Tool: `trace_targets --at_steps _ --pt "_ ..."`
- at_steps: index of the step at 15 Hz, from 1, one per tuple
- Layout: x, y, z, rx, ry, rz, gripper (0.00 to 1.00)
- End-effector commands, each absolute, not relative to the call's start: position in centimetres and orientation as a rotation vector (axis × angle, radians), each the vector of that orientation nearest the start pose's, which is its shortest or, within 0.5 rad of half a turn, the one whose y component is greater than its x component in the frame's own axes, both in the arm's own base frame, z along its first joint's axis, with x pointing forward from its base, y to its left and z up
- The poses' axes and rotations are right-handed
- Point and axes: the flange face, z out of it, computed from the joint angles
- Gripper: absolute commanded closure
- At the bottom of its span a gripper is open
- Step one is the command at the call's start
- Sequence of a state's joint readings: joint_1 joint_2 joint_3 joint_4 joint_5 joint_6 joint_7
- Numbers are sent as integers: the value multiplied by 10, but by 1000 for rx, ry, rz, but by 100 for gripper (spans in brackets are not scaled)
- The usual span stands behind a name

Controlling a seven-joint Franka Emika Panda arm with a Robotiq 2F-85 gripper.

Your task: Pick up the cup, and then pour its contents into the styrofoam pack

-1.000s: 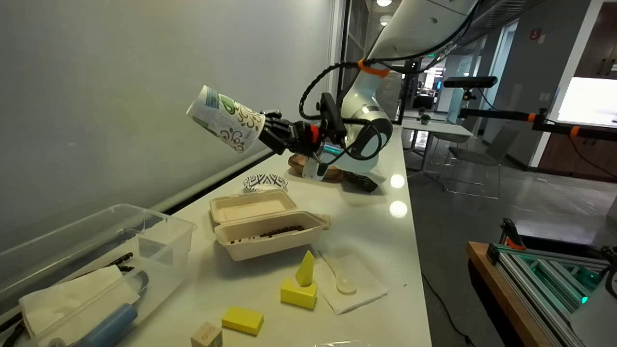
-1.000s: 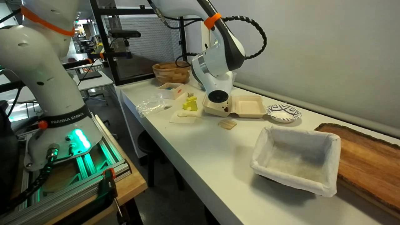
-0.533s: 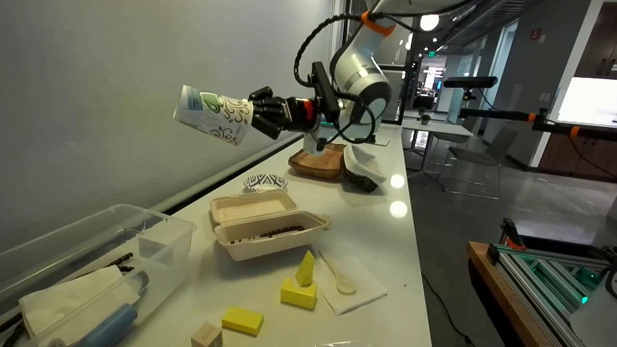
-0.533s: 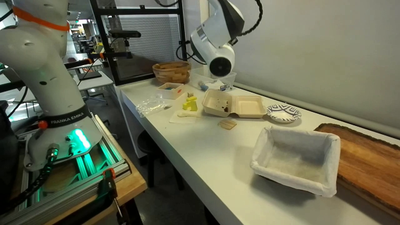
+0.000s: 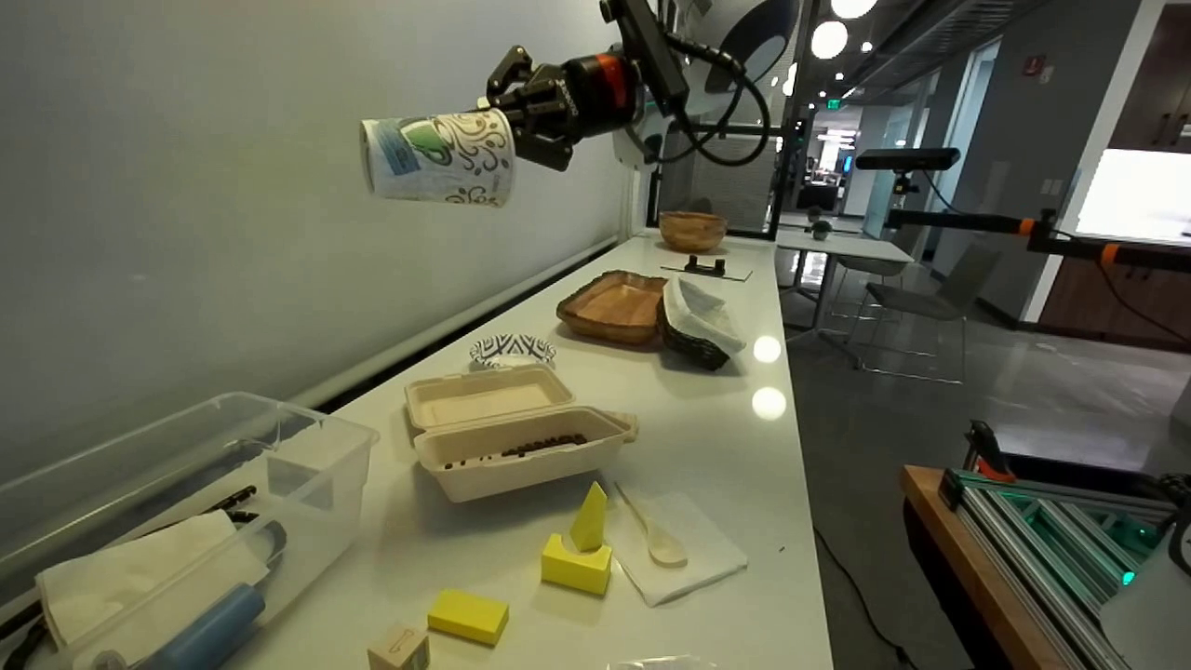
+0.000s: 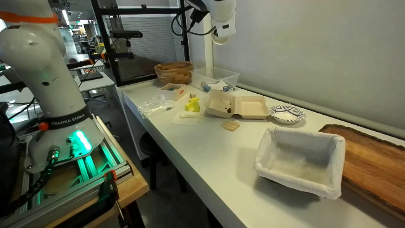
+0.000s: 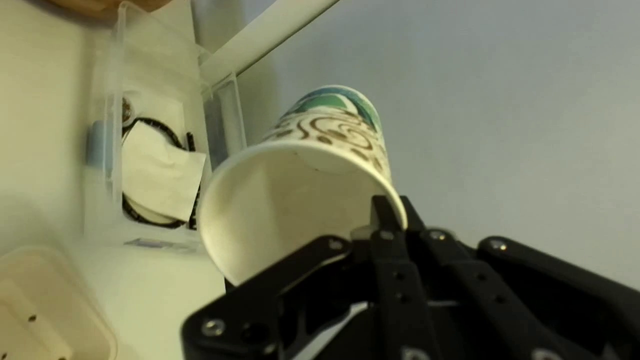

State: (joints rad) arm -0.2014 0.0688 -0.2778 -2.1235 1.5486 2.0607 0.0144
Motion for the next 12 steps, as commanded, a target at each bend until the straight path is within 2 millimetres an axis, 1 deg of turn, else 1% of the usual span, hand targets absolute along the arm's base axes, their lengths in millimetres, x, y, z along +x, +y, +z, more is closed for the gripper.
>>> trace_targets --at_steps 1,3,4,5,10,11,12 --pt "521 -221 436 -1594 1320 -310 99" --pt "520 -233 436 -1692 1364 -368 99" --pt "521 -227 436 -1621 1322 -339 99" --pt "520 -229 437 -1630 1330 -347 96" --pt "521 -228 436 -1630 1328 -345 96" --pt "521 -228 436 -1630 1328 -345 99" --pt "524 -229 432 -1733 1294 -324 99"
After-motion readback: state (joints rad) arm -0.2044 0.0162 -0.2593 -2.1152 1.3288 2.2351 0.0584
